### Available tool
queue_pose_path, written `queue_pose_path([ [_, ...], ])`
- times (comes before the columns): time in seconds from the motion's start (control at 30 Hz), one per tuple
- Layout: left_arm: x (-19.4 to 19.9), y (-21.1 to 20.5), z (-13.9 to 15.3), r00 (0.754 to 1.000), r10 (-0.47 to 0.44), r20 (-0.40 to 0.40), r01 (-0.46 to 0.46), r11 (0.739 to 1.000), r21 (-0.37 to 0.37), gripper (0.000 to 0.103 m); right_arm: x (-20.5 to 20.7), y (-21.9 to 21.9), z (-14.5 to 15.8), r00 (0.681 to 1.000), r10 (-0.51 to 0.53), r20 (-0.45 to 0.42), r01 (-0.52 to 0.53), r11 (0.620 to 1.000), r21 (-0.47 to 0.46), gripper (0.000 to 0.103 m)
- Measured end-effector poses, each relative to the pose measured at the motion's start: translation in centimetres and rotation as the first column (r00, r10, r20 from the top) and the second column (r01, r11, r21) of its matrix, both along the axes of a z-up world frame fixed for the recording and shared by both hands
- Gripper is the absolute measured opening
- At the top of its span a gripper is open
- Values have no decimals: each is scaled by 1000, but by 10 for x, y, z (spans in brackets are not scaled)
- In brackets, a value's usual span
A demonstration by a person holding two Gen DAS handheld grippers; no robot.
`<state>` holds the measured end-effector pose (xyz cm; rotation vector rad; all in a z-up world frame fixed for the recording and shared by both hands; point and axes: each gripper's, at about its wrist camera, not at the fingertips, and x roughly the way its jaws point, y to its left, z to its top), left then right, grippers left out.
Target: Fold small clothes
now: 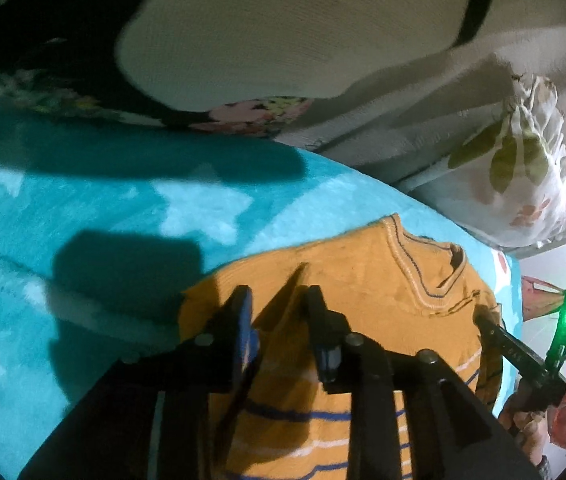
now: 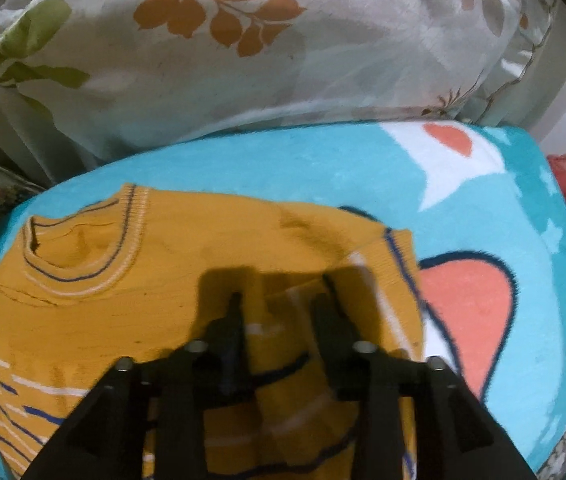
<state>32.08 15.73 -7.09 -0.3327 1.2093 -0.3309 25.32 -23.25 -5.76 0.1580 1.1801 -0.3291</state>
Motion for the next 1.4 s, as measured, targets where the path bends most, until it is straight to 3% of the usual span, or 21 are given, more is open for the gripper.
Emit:
queue_pose_path([
  [0.2,-23,23,12,999,39,-1,-39,999,-27,36,-9,-18,20,998,-35,45,35,999,1,55],
  [0.3,-41,35,22,998,64,13,-64,998,29,44,-18,-22,33,997,-36,62,40,998,-56,55],
  [0.5,-82,45,41,997,53,57,-58,994,94,46,-55,-29,61,994,-17,108,27,996,-84,55],
  [0.7,-137,23,48,994,-32,107,16,990,144,53,-108,-21,82,983,-14,185,5,999,52,55],
  [0.87,-178,-8,30,985,-122,123,99,980,173,53,-155,5,69,972,19,234,-74,971,226,53],
  [1.0,-186,-12,5,991,-114,76,93,966,240,53,-167,15,37,983,26,184,-77,958,275,53],
  [1.2,-187,-3,-11,993,-105,52,88,960,267,53,-179,-22,6,990,-96,106,66,964,256,53],
  [1.4,-188,-7,-13,993,-105,55,86,959,268,53,-195,-72,2,969,-238,65,217,949,230,53],
])
